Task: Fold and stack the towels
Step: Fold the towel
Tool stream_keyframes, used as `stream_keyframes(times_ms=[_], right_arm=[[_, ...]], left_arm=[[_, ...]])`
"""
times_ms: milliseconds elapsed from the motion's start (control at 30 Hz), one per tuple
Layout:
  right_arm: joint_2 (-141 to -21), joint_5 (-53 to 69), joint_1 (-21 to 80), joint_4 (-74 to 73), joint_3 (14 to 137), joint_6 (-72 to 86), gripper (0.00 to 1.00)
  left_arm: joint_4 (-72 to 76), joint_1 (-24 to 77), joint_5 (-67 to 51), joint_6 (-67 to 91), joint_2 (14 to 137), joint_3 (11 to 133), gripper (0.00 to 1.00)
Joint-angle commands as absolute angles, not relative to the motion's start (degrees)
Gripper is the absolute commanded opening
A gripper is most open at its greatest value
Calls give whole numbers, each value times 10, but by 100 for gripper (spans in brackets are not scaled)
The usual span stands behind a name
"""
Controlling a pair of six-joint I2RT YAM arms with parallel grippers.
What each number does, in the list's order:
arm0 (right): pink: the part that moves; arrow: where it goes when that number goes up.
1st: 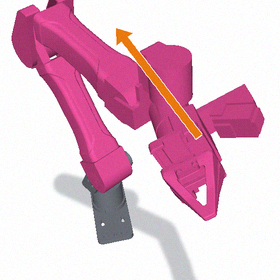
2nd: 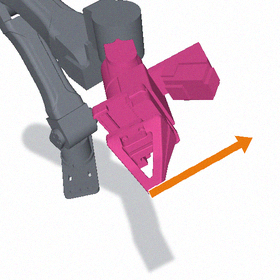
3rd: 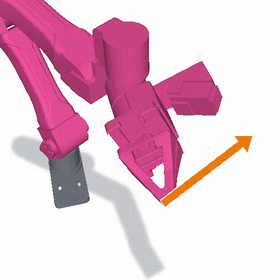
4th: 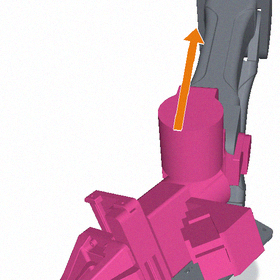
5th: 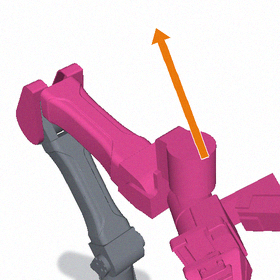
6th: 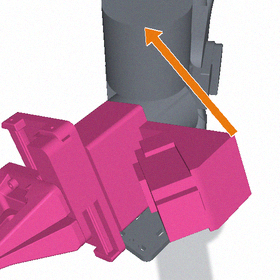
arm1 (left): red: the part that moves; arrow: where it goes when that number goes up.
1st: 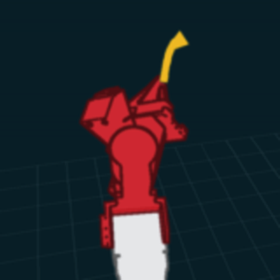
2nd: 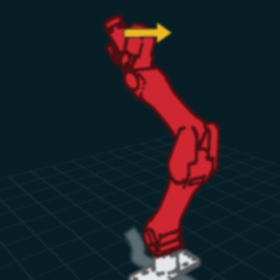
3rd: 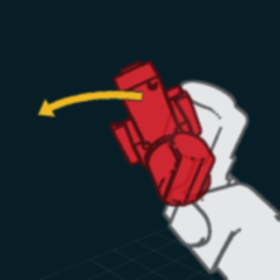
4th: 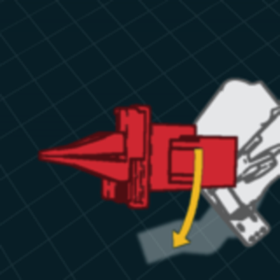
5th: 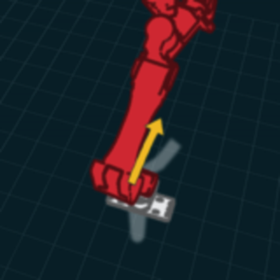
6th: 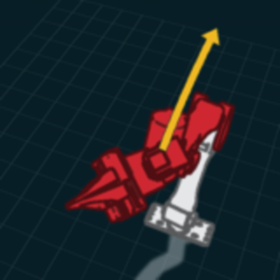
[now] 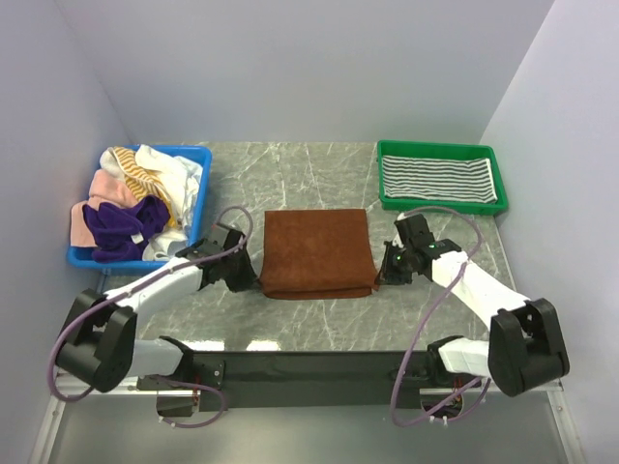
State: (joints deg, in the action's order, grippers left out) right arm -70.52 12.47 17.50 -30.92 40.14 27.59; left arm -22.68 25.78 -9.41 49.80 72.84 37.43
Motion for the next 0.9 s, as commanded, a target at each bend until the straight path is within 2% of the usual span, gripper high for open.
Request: stream_keyframes(times_ms=[0,233,433,600,867], right_arm=[[-731,105,174,-295,384,292,0],[-790,83,175,-275,375,290,1],[-803,94,175,-261,362,283,8],[-767,77,174,-293,389,281,0],[-720,40,175,-320,496,280,0]], left_arm=[[-190,268,-92,502,764,354,1],[-185,276,-80,501,804,348,1],[-204,277,-53,497,795,354,1],[-238,279,-44,491,768,385,1],[-298,273,-3,461,772,522,1]])
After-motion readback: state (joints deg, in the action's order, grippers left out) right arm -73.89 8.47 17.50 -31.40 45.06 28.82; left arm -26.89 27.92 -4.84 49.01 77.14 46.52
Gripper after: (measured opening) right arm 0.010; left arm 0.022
